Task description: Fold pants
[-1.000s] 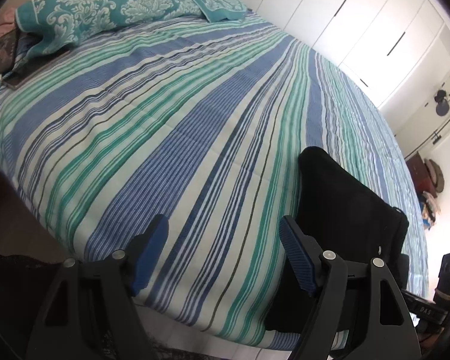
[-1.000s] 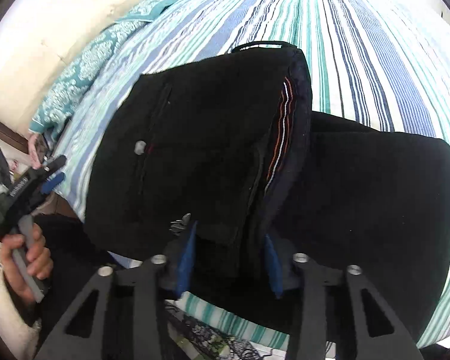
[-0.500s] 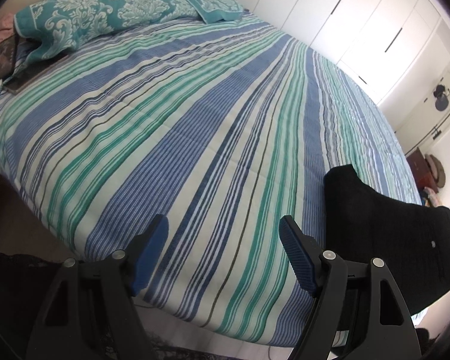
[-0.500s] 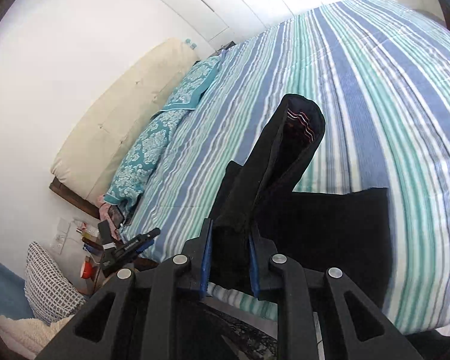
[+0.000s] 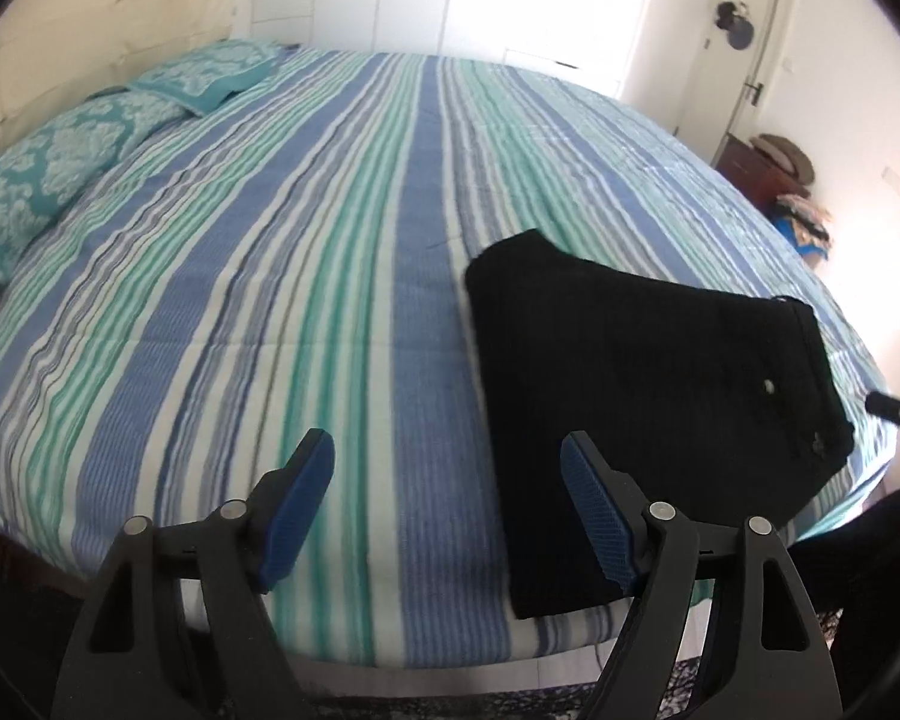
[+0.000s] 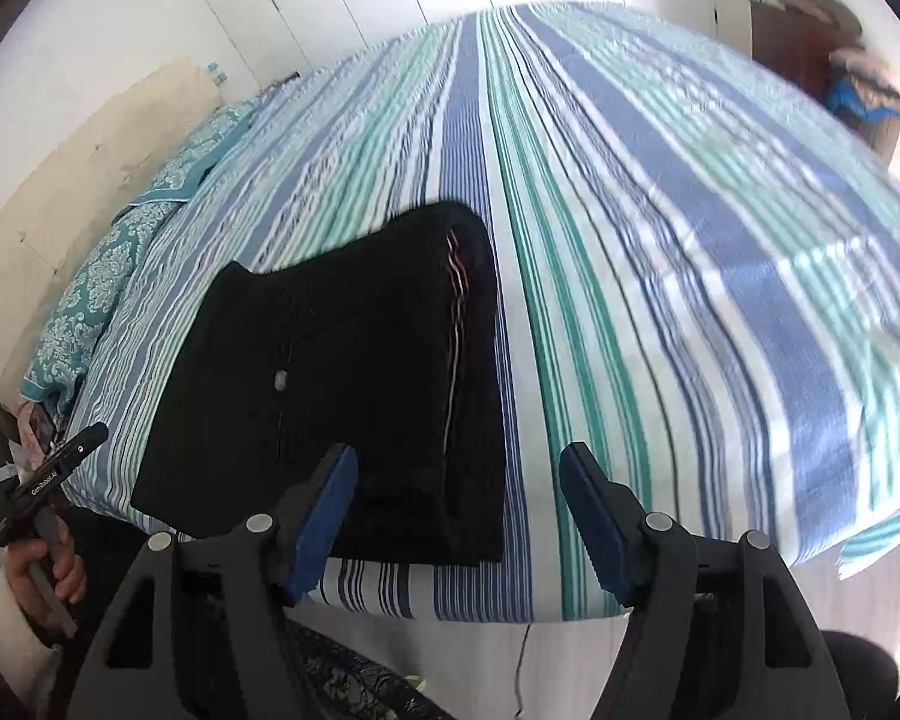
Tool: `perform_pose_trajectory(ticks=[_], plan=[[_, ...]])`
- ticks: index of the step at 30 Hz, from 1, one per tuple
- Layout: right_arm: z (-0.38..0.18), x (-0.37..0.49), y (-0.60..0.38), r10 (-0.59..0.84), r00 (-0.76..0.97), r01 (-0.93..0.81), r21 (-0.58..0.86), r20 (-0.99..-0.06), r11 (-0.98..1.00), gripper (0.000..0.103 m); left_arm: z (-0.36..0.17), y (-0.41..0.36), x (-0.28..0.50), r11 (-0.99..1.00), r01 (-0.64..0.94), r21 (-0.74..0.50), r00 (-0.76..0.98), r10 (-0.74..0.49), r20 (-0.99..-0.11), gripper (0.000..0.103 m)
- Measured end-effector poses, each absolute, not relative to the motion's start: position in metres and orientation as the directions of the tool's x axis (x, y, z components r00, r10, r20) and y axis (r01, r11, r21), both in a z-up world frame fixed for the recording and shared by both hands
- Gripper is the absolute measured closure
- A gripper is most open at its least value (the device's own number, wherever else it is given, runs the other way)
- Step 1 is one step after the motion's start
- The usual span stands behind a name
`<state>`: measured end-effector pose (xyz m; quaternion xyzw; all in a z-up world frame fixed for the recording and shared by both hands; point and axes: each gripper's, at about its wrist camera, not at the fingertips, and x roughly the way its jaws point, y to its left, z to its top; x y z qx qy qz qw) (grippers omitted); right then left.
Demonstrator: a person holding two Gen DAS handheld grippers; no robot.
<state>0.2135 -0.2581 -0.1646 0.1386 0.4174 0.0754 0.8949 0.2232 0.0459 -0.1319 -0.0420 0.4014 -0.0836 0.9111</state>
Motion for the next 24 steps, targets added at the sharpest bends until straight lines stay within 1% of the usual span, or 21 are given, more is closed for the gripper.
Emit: perform_pose_trajectory(ticks=[2,4,6,7,8,9,10,11,13,15,17,19,21,23,24], plan=[[-0.139,0.217,-0.24,0.336,0.67,-0.141,0.331,-0.662,0.933,0.033,-0.13,0.018,0.227,0.973,0.194,-0.127,0.658,-0.225,-0.719,0.019],[-0.129,0.228,-0.215,0.403,0.658,-0.238,0.332,-0.636,0.913,0.033,-0.136,-0.006,0.232,0.96,0.251,-0.12,0.628,-0.256,-0.735,0.018],[-0.144,0.242,-0.193,0.421,0.615,-0.272,0.322,-0.666,0.907,0.033,-0.153,-0.027,0.241,0.954,0.283,-0.101,0.563,-0.25,-0.788,0.016],[-0.159,0.248,-0.189,0.404,0.59,-0.258,0.31,-0.699,0.915,0.033,-0.166,-0.033,0.244,0.953,0.293,-0.081,0.523,-0.23,-0.82,0.016],[-0.182,0.252,-0.188,0.378,0.551,-0.228,0.302,-0.744,0.926,0.033,-0.176,-0.037,0.243,0.954,0.296,-0.049,0.506,-0.2,-0.839,0.013],[-0.208,0.257,-0.19,0.374,0.486,-0.194,0.32,-0.79,0.927,0.033,-0.181,-0.034,0.24,0.954,0.298,-0.039,0.511,-0.194,-0.837,0.01],[-0.223,0.255,-0.195,0.382,0.464,-0.175,0.34,-0.799,0.924,0.034,-0.18,-0.03,0.237,0.952,0.301,-0.051,0.512,-0.206,-0.834,0.006],[-0.22,0.248,-0.198,0.385,0.511,-0.19,0.336,-0.768,0.922,0.035,-0.177,-0.026,0.236,0.951,0.301,-0.065,0.494,-0.214,-0.843,0.006],[-0.204,0.246,-0.199,0.374,0.522,-0.194,0.32,-0.767,0.927,0.036,-0.165,-0.015,0.238,0.954,0.282,-0.104,0.468,-0.231,-0.853,0.007],[-0.18,0.248,-0.201,0.381,0.565,-0.216,0.315,-0.731,0.924,0.036,-0.145,-0.003,0.248,0.951,0.265,-0.161,0.494,-0.277,-0.824,0.007],[-0.153,0.257,-0.201,0.384,0.615,-0.253,0.289,-0.689,0.923,0.035,-0.127,0.001,0.271,0.949,0.252,-0.189,0.515,-0.297,-0.804,0.007],[-0.136,0.274,-0.2,0.395,0.63,-0.272,0.285,-0.669,0.919,0.031,-0.116,-0.002,0.303,0.953,0.241,-0.185,0.53,-0.289,-0.797,0.007],[-0.131,0.298,-0.194,0.414,0.631,-0.29,0.295,-0.657,0.91,0.031,-0.114,-0.011,0.336,0.959,0.235,-0.157,0.544,-0.263,-0.797,0.007],[-0.143,0.316,-0.192,0.418,0.625,-0.295,0.296,-0.659,0.908,0.031,-0.122,-0.019,0.367,0.971,0.207,-0.119,0.555,-0.217,-0.803,0.007],[-0.157,0.325,-0.193,0.418,0.607,-0.284,0.307,-0.675,0.908,0.03,-0.131,-0.019,0.382,0.979,0.179,-0.101,0.554,-0.185,-0.812,0.007]])
